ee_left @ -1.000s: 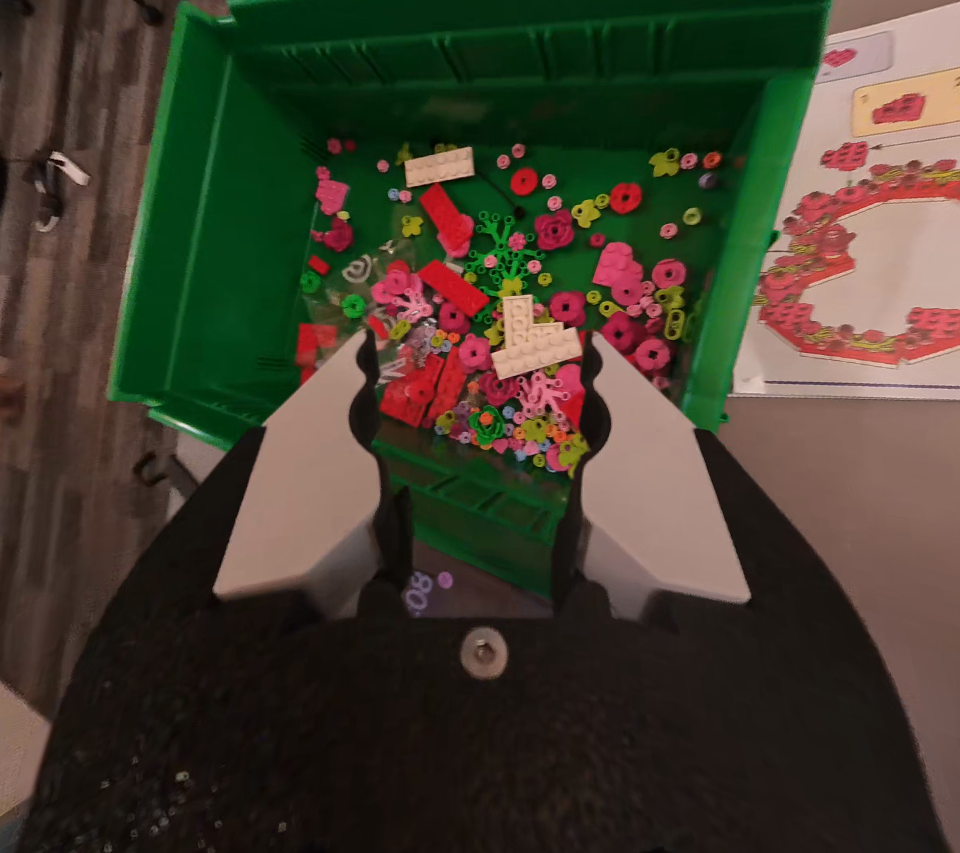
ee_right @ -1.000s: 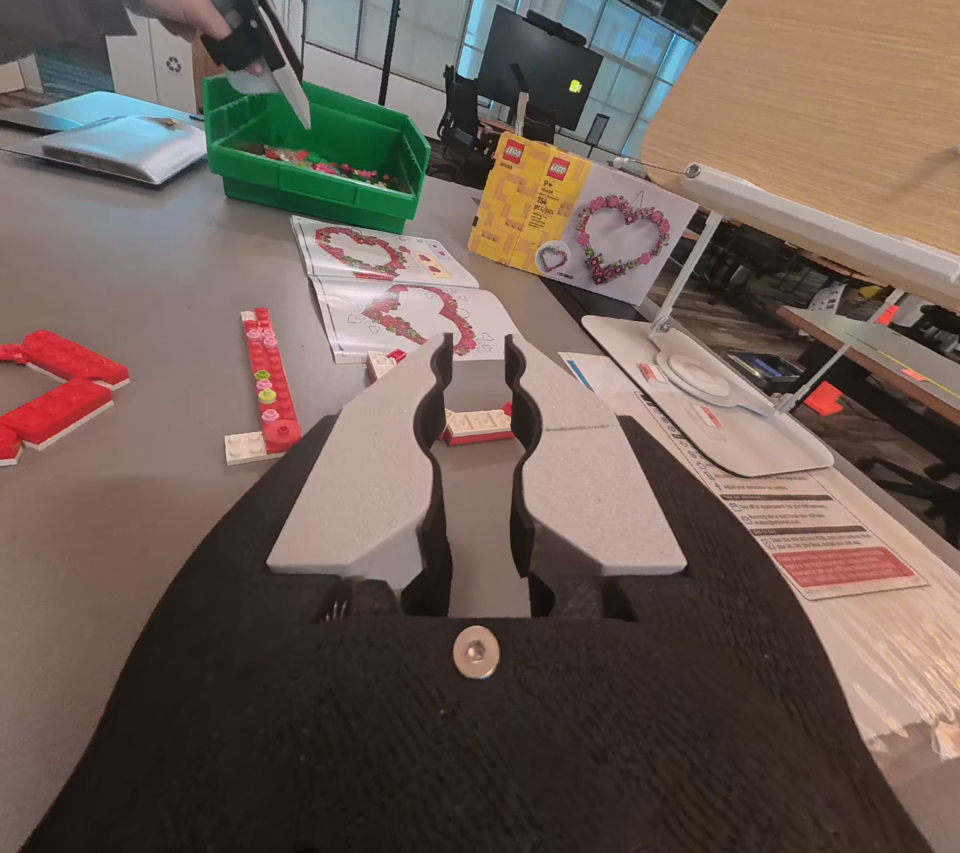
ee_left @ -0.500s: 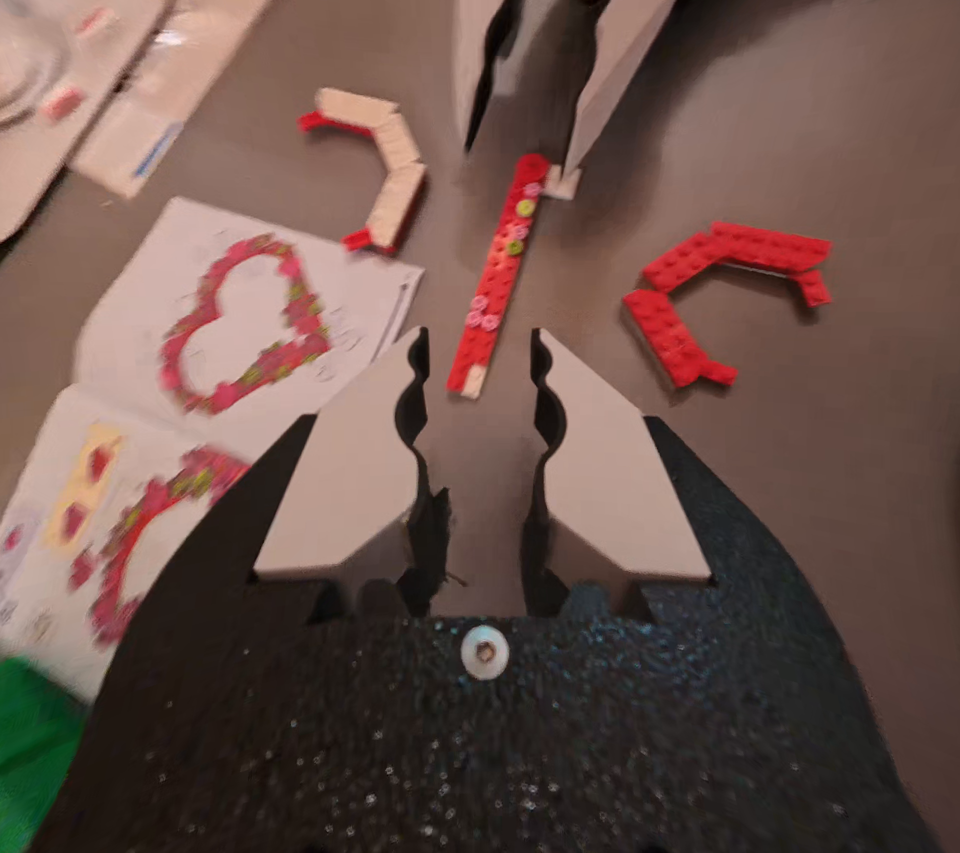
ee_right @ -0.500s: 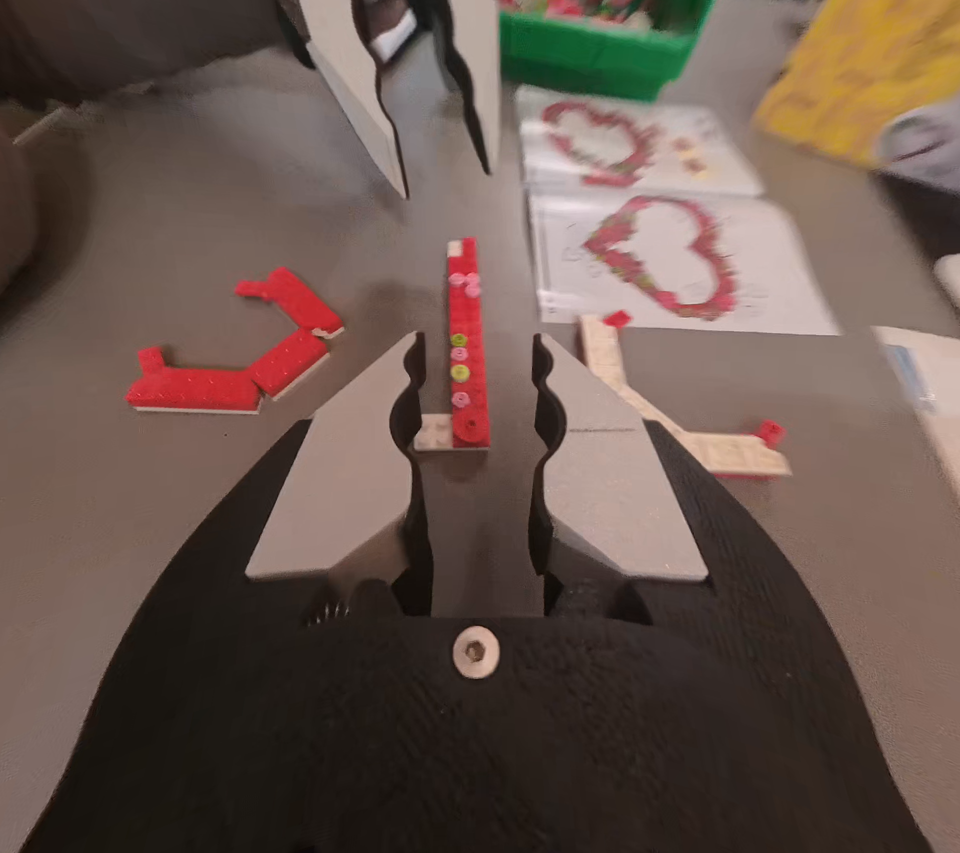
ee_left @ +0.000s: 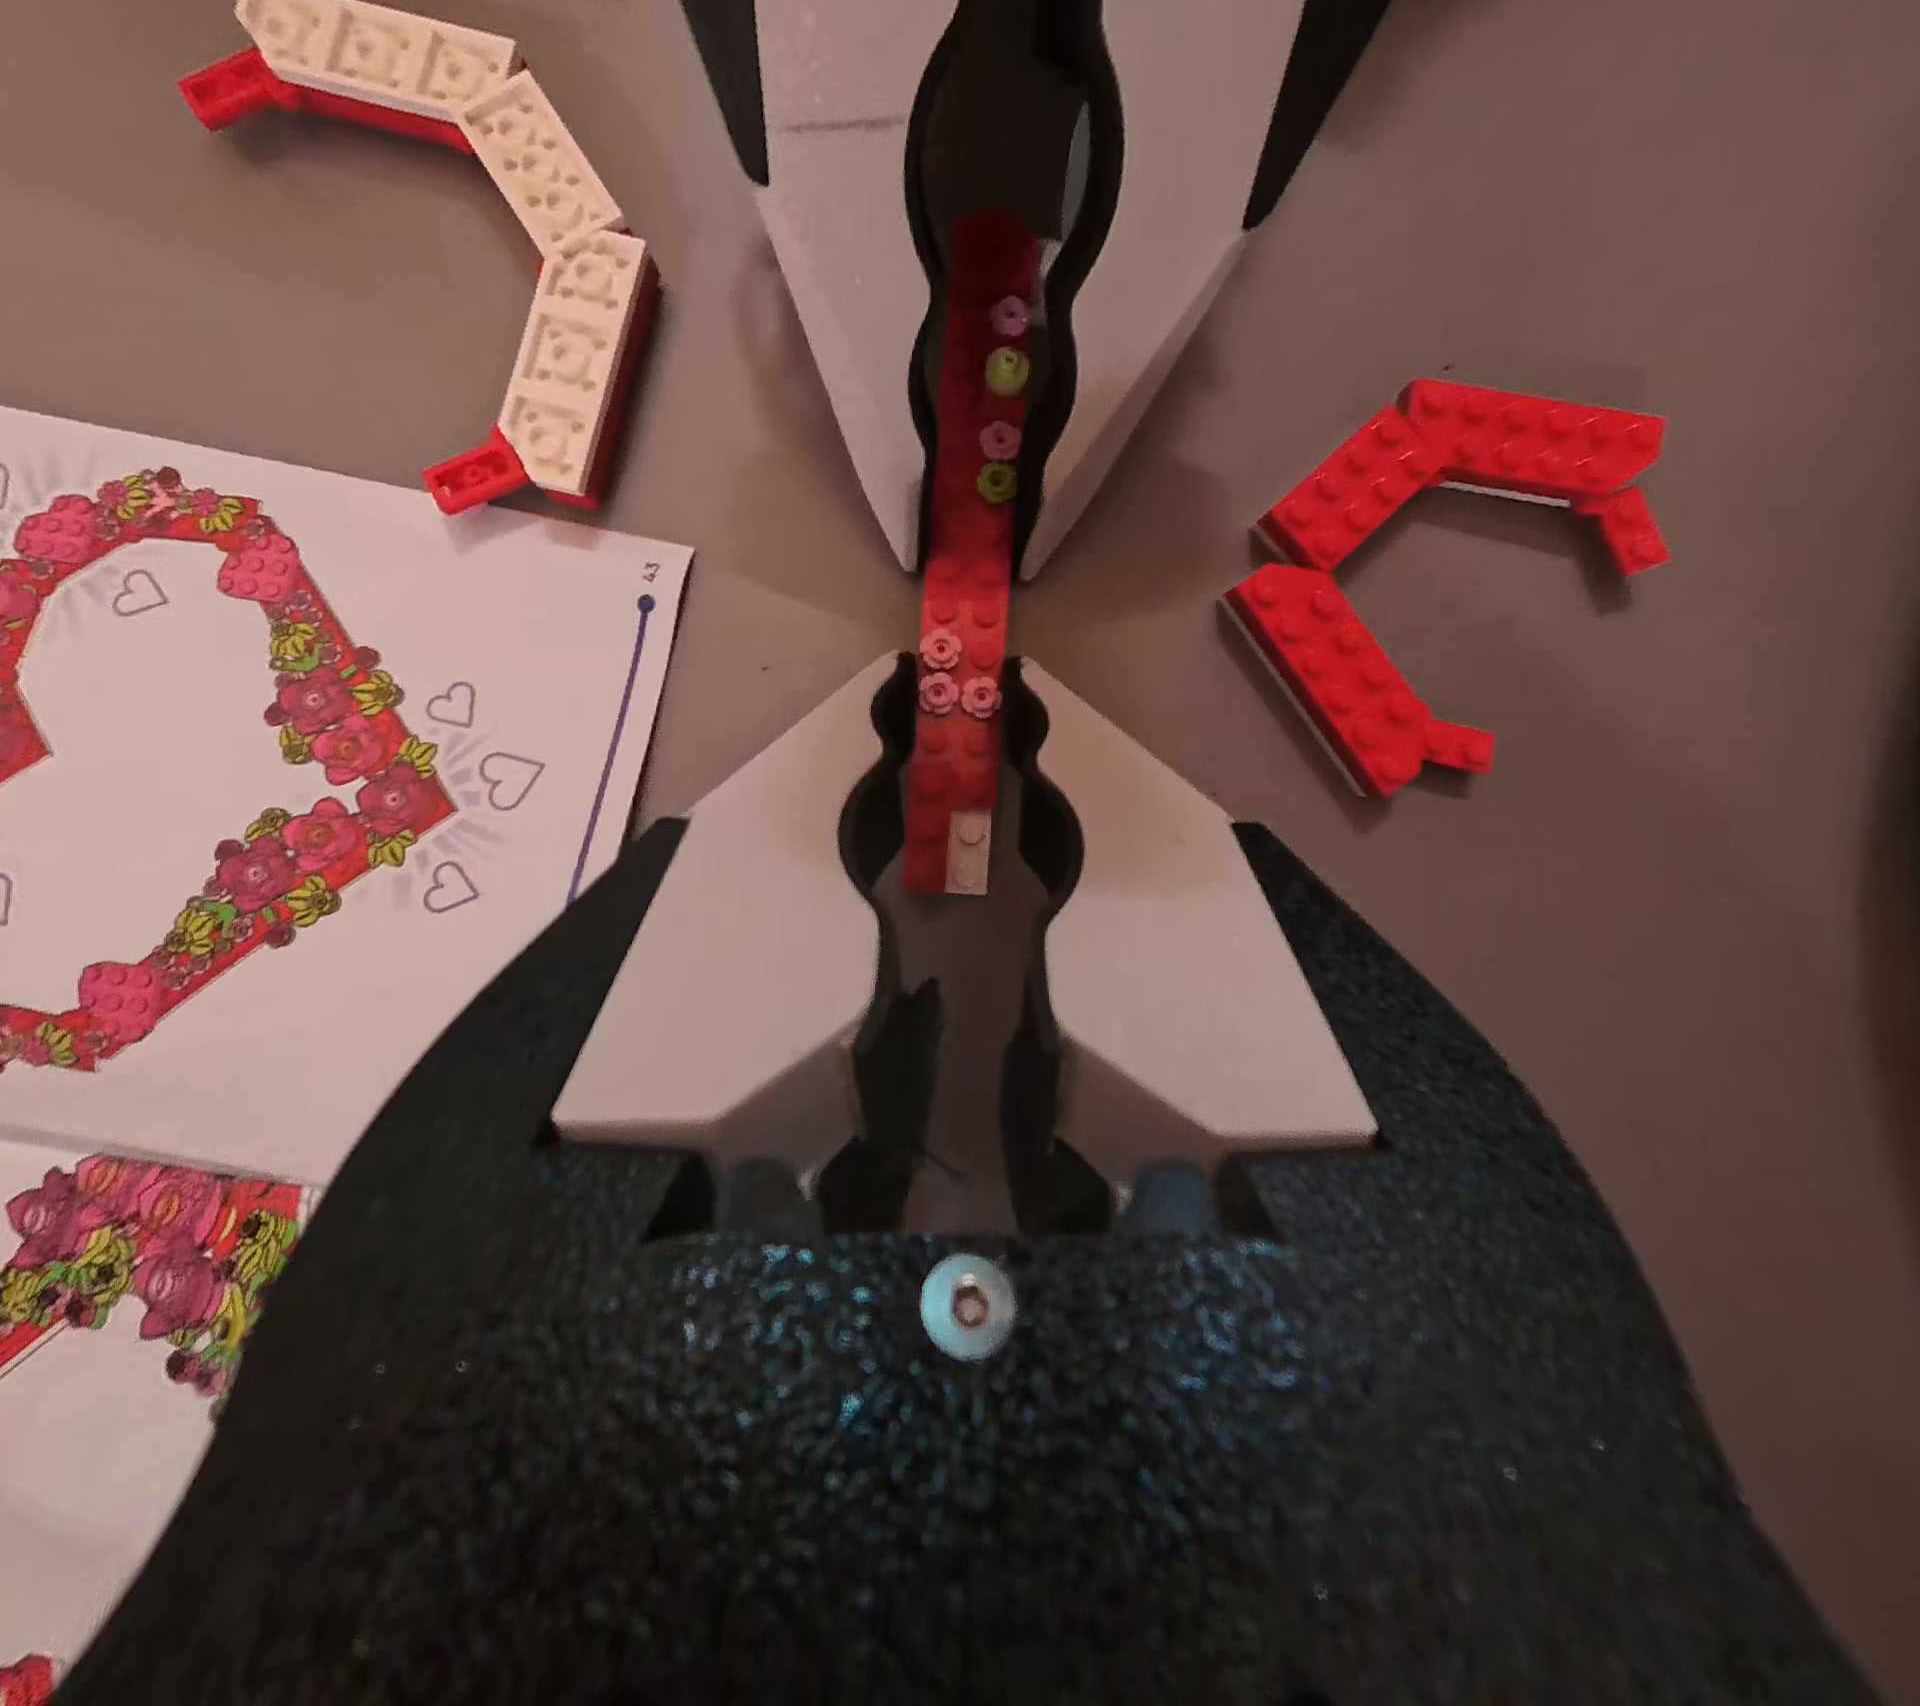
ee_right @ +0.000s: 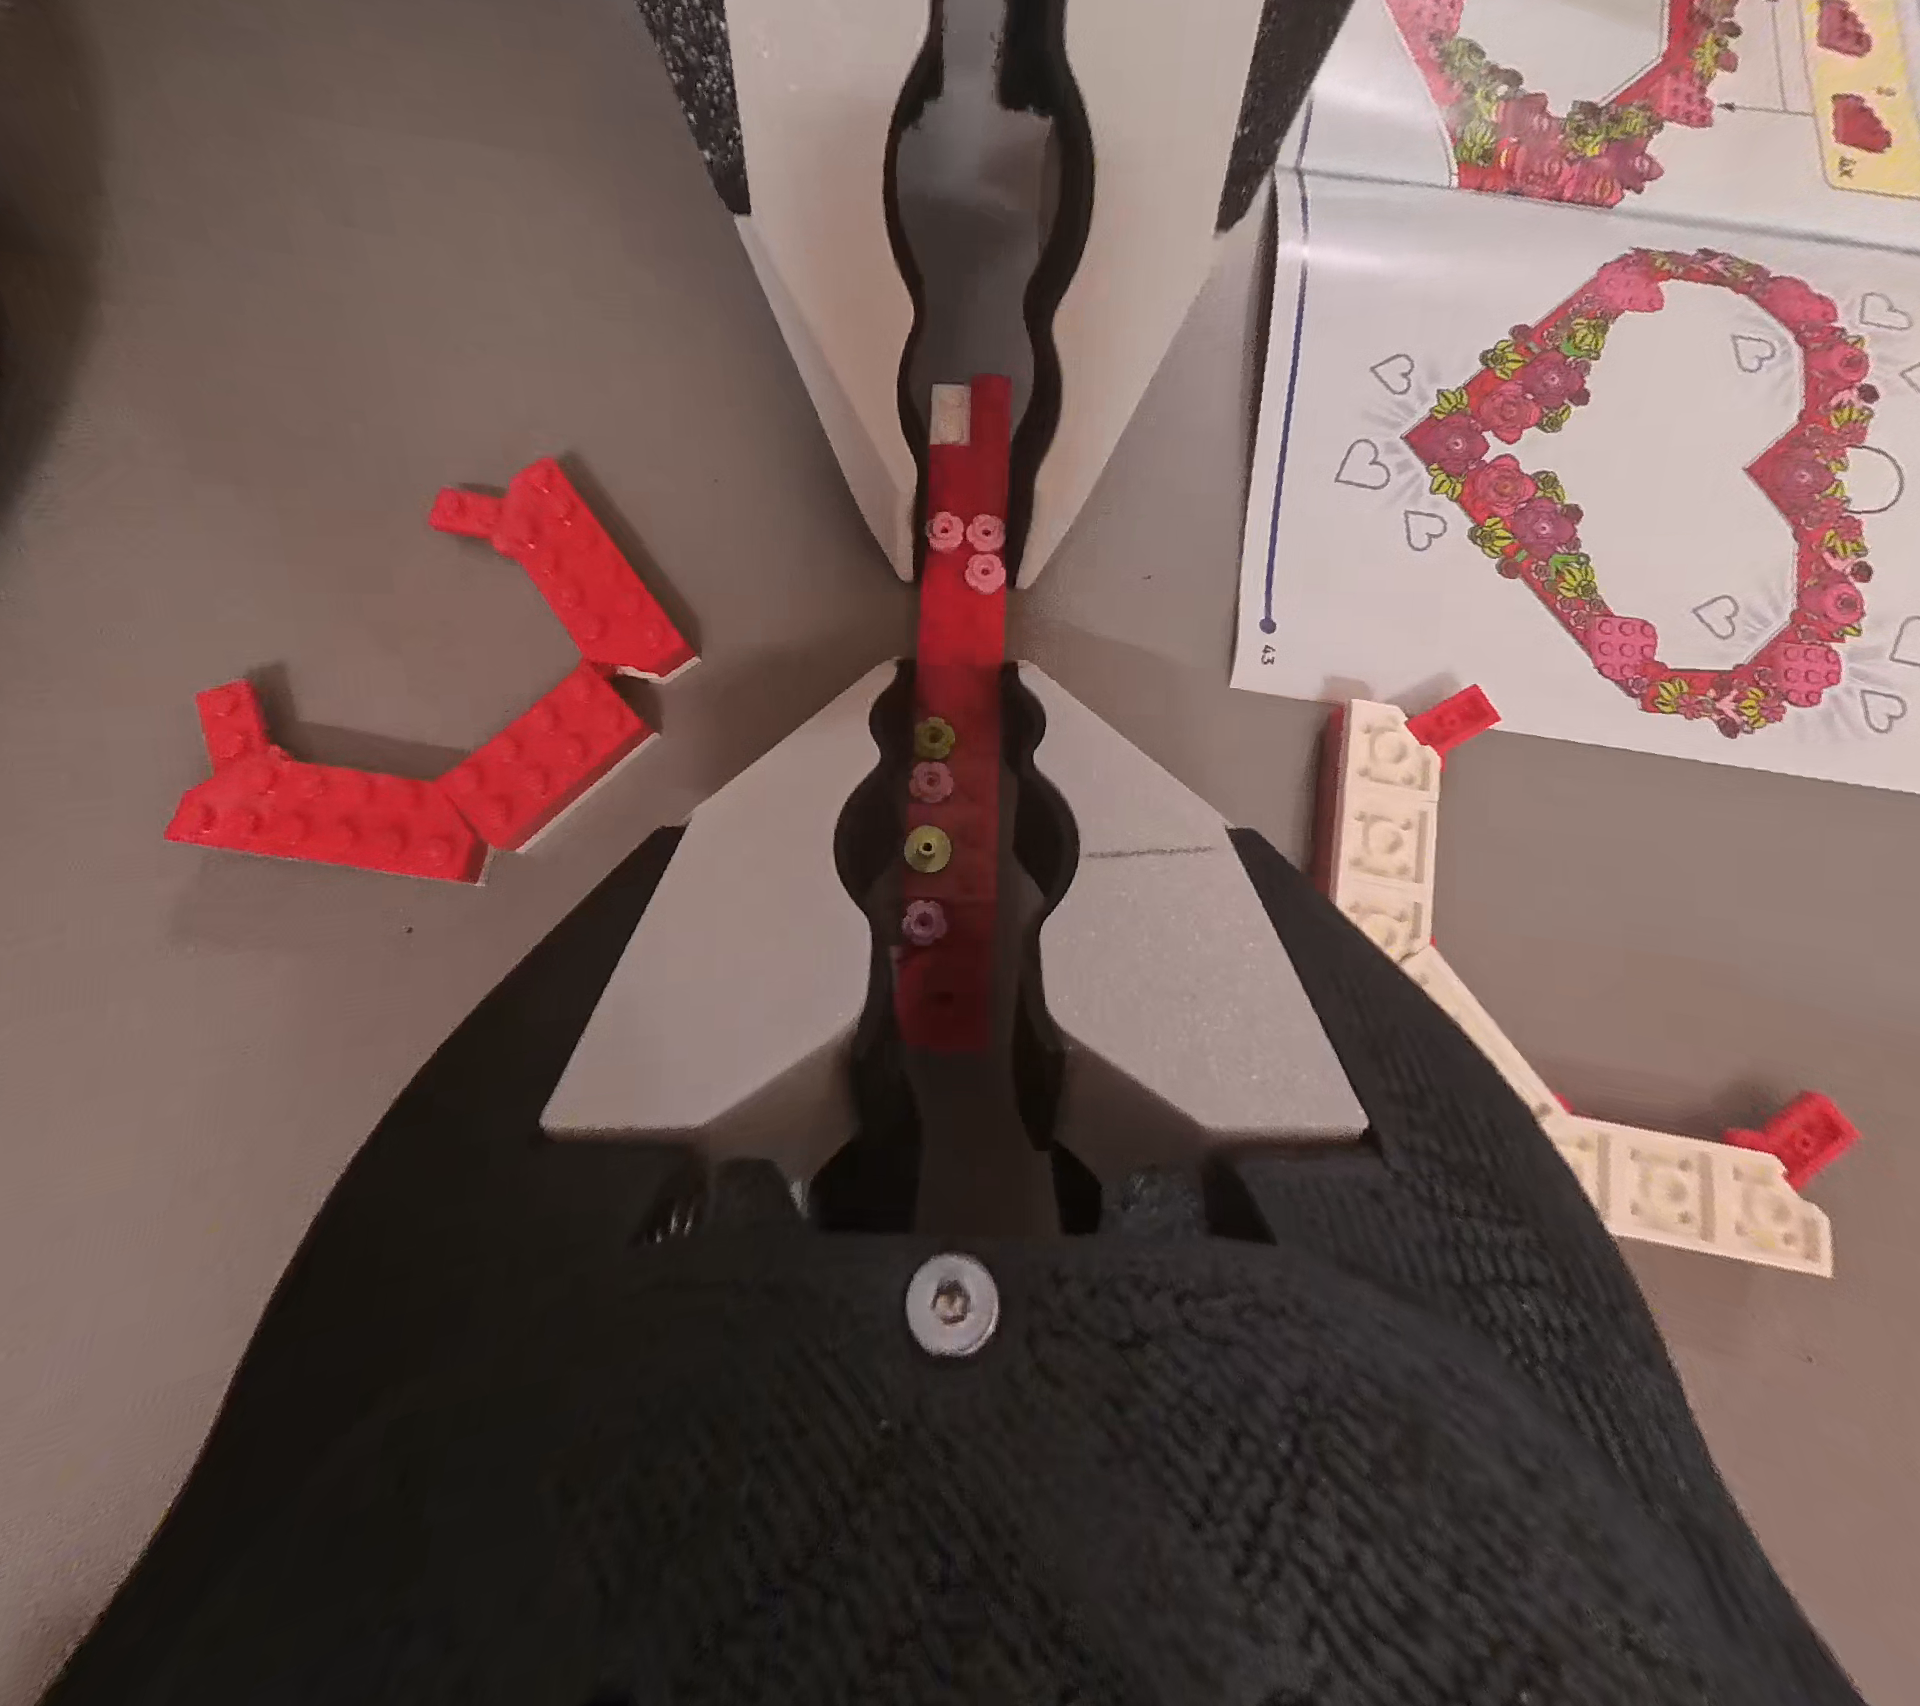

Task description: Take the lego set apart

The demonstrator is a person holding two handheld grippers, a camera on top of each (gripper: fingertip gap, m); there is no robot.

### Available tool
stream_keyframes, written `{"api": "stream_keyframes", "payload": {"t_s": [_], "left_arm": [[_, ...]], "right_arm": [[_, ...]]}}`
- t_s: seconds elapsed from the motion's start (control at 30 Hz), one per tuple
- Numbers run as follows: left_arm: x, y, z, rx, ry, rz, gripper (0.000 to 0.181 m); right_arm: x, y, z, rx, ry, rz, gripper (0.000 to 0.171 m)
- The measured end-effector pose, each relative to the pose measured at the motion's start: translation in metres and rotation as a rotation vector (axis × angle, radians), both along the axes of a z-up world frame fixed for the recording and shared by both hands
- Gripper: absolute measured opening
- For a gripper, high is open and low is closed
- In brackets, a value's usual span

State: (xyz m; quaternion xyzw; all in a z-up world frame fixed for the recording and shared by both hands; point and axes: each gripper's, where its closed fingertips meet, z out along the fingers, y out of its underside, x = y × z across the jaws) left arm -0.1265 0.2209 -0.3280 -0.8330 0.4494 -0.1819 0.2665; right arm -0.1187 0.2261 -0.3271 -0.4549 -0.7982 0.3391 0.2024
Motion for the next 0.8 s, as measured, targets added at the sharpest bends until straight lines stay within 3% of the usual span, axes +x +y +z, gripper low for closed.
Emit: {"api": "stream_keyframes", "payload": {"t_s": [0.13, 0.37, 0.5, 0.57, 0.8], "left_arm": [[-0.001, 0.001, 0.001, 0.084, 0.024, -0.018, 0.014], [-0.004, 0.002, 0.006, 0.416, 0.202, -0.03, 0.013], [-0.004, 0.002, 0.007, 0.489, 0.266, -0.042, 0.012], [0.0, 0.001, 0.016, 0.563, 0.242, -0.068, 0.0], [-0.039, 0.005, 0.026, 0.476, 0.191, 0.156, 0.0]], "right_arm": [[0.0, 0.001, 0.0, -0.016, -0.009, -0.024, 0.016], [-0.001, 0.001, 0.0, -0.053, -0.011, -0.058, 0.015], [-0.001, 0.001, 0.0, -0.064, -0.009, -0.067, 0.016], [-0.002, 0.001, 0.0, -0.084, -0.009, -0.076, 0.015], [-0.002, 0.001, 0.001, -0.089, 0.012, -0.079, 0.015]]}}
